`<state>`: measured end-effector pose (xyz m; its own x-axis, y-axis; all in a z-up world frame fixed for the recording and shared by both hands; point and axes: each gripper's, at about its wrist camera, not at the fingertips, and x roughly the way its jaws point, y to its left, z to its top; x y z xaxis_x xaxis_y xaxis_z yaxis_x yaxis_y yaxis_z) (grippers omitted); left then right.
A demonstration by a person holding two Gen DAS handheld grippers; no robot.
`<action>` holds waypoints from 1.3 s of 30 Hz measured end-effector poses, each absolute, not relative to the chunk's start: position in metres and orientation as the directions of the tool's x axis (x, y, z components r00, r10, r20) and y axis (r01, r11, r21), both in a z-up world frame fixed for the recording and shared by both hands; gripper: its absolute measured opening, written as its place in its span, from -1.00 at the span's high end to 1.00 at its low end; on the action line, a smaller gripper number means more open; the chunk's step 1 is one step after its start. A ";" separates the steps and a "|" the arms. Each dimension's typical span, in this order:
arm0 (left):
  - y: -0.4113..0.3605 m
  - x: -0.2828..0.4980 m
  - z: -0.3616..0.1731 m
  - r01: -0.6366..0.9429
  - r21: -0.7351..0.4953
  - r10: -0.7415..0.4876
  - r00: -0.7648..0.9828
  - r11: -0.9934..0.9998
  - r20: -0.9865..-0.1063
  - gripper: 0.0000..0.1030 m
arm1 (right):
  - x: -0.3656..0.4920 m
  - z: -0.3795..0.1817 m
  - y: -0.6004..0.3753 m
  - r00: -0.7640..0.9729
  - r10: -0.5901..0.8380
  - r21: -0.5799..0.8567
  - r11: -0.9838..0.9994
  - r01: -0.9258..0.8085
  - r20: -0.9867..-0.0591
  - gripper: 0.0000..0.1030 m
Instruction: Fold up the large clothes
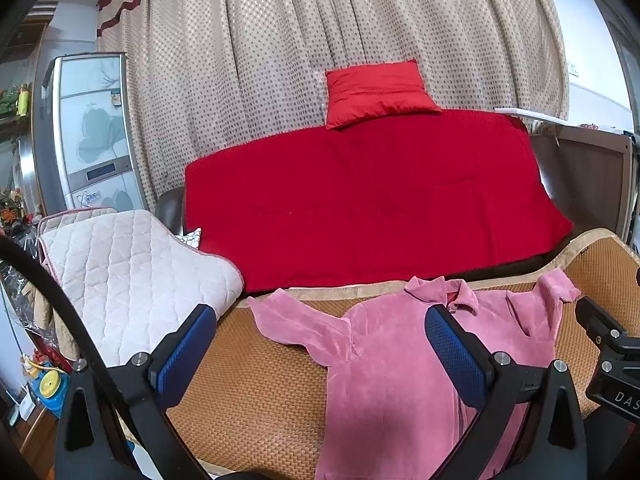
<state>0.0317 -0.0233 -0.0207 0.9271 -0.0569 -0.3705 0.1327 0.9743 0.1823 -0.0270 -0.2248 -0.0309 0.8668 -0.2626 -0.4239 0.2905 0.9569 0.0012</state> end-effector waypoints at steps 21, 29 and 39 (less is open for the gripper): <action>-0.091 0.240 -0.200 0.228 -0.023 -0.185 0.721 0.973 -0.668 -1.00 | 0.084 -0.213 -0.525 0.815 0.020 0.643 0.625 0.442 -0.579 -1.00; -0.115 0.261 -0.225 0.288 0.030 -0.200 0.733 0.957 -0.650 -1.00 | 0.137 -0.284 -0.599 0.836 0.115 0.810 0.347 0.472 -0.537 -1.00; -0.103 0.271 -0.222 0.261 0.073 -0.161 0.769 0.963 -0.619 -1.00 | 0.180 -0.315 -0.619 0.815 0.109 0.812 0.237 0.534 -0.568 -0.27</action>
<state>0.2708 -0.1034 -0.2222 0.7690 -0.1615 -0.6186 0.2611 0.9625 0.0732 0.1800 -0.6188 -0.3154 0.8155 0.1091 -0.5684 0.5339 0.2374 0.8116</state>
